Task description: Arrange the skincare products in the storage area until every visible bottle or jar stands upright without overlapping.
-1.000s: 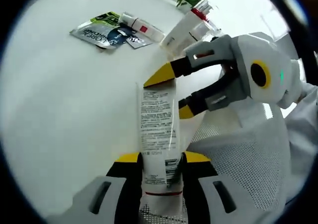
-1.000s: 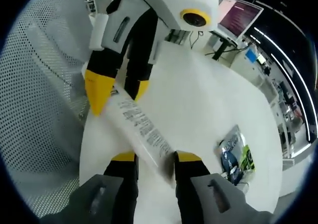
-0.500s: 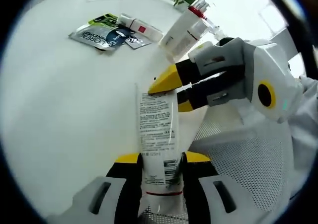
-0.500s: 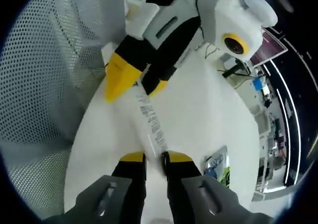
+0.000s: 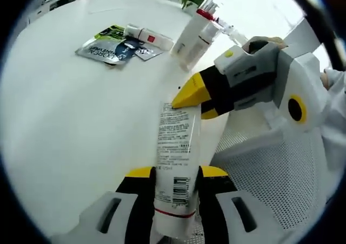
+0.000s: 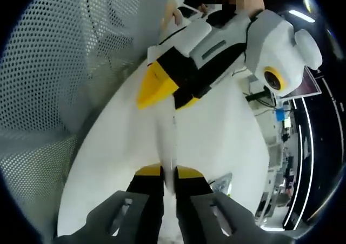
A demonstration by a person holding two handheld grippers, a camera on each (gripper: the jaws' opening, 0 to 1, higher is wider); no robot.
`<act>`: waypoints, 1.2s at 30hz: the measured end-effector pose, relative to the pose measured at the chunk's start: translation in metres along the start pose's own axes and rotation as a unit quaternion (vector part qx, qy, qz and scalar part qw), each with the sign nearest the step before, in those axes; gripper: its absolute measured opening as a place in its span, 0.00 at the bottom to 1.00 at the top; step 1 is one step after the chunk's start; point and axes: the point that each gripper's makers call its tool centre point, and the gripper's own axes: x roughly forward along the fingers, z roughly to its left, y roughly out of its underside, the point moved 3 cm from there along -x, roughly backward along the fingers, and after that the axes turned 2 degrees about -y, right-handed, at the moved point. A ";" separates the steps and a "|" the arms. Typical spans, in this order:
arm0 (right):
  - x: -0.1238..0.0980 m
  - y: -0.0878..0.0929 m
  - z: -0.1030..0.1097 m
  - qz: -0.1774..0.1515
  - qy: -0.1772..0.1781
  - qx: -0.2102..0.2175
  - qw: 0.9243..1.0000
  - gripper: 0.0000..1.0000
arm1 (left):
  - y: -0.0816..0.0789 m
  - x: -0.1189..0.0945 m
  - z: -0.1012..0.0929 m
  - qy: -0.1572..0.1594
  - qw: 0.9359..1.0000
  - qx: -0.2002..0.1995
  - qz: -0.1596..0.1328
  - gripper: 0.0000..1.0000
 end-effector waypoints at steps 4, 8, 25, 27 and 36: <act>-0.002 0.002 -0.004 0.006 0.002 0.005 1.000 0.05 | -0.006 -0.002 0.004 -0.011 1.000 0.016 -0.018 0.27; -0.004 0.006 -0.007 0.009 -0.002 0.026 1.000 0.05 | -0.012 -0.004 0.008 -0.028 0.998 0.041 -0.036 0.27; -0.017 0.024 -0.025 -0.005 0.001 0.174 0.985 0.05 | -0.064 -0.009 0.012 -0.184 0.940 0.272 -0.091 0.30; -0.018 0.023 -0.027 -0.007 0.004 0.177 0.984 0.05 | -0.070 -0.012 0.017 -0.213 0.925 0.300 -0.089 0.31; -0.024 0.021 -0.032 -0.026 0.013 0.190 0.981 0.04 | -0.085 -0.007 0.009 -0.254 0.886 0.377 -0.086 0.33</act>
